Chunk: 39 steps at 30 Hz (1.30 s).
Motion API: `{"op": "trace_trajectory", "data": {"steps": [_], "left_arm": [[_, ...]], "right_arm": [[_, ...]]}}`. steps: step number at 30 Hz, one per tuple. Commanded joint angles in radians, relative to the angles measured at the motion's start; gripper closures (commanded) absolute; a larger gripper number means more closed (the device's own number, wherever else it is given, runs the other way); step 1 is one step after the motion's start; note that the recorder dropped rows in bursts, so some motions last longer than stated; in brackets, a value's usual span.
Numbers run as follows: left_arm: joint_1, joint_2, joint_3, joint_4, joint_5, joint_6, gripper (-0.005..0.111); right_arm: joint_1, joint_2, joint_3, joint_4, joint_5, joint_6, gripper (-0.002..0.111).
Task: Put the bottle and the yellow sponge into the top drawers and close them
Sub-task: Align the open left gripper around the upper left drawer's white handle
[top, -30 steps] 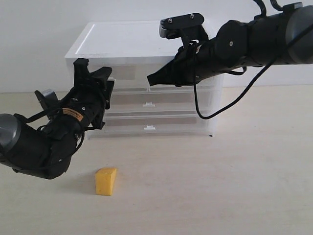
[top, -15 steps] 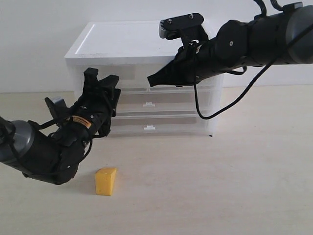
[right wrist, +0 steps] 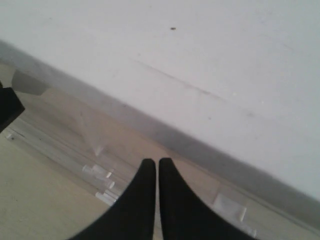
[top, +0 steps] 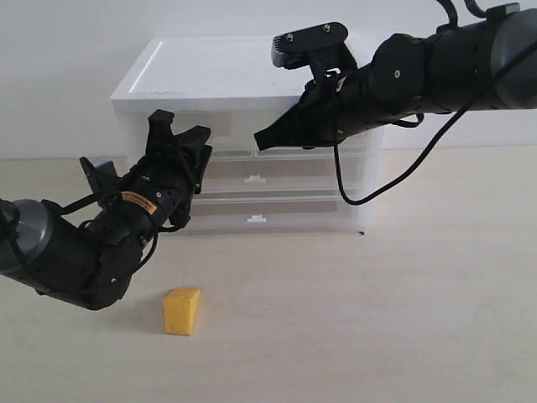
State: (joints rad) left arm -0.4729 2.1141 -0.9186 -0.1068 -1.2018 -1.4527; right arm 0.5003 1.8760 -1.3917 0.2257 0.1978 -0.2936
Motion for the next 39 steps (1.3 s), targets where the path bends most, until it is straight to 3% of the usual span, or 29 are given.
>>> {"op": "trace_trajectory", "data": {"steps": [1,19,27,39], "left_arm": [[0.032,-0.026,0.013,-0.071,-0.019,0.013,0.079],[0.032,-0.025,0.019,-0.122,-0.019,0.02,0.079],[0.032,-0.025,0.017,-0.15,-0.019,0.02,0.102],[0.033,-0.025,0.003,-0.164,-0.019,0.018,0.103]], "right_arm": [[-0.003,0.001,-0.007,-0.004,-0.004,-0.005,0.108],[-0.003,0.001,-0.007,-0.004,0.007,-0.009,0.108],[-0.003,0.001,-0.007,-0.004,0.009,-0.009,0.108],[-0.003,0.001,-0.007,-0.004,0.009,-0.007,0.108]]}}
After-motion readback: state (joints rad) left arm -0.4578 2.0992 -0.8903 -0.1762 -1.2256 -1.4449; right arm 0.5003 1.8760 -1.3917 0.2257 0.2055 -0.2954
